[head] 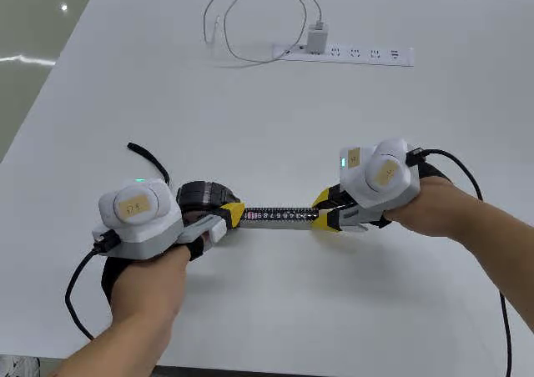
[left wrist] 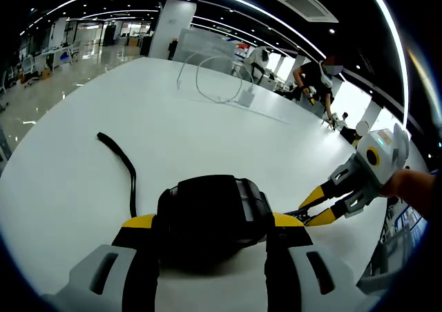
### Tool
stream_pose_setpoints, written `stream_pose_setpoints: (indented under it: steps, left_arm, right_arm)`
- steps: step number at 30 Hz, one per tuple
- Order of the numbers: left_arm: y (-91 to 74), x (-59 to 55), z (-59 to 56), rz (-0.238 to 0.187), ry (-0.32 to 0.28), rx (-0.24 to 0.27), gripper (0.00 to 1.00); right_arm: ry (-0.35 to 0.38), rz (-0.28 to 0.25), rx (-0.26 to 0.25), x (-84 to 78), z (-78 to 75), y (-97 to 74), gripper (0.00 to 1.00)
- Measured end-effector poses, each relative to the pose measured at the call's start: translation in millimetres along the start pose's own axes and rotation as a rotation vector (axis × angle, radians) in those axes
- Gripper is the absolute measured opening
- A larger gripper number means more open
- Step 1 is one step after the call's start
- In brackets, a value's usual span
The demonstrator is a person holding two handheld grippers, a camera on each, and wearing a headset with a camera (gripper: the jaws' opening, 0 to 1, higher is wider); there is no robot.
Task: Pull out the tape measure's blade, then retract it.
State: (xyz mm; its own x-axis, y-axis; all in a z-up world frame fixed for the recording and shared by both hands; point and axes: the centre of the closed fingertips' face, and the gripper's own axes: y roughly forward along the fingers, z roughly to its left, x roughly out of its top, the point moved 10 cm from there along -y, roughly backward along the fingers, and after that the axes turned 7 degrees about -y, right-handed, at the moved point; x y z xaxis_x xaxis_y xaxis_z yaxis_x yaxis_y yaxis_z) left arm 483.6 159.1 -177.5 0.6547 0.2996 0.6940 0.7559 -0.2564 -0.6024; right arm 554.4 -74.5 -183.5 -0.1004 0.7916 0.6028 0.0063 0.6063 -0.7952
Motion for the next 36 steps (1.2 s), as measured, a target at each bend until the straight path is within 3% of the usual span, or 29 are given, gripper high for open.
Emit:
stream_pose_setpoints:
  steps: [36]
  left_arm:
    - [2.2,0.7,3.3,0.001,-0.013,-0.006,0.58]
  right_arm:
    - [0.011,-0.051,0.011,26.9,-1.9,24.0,0.09]
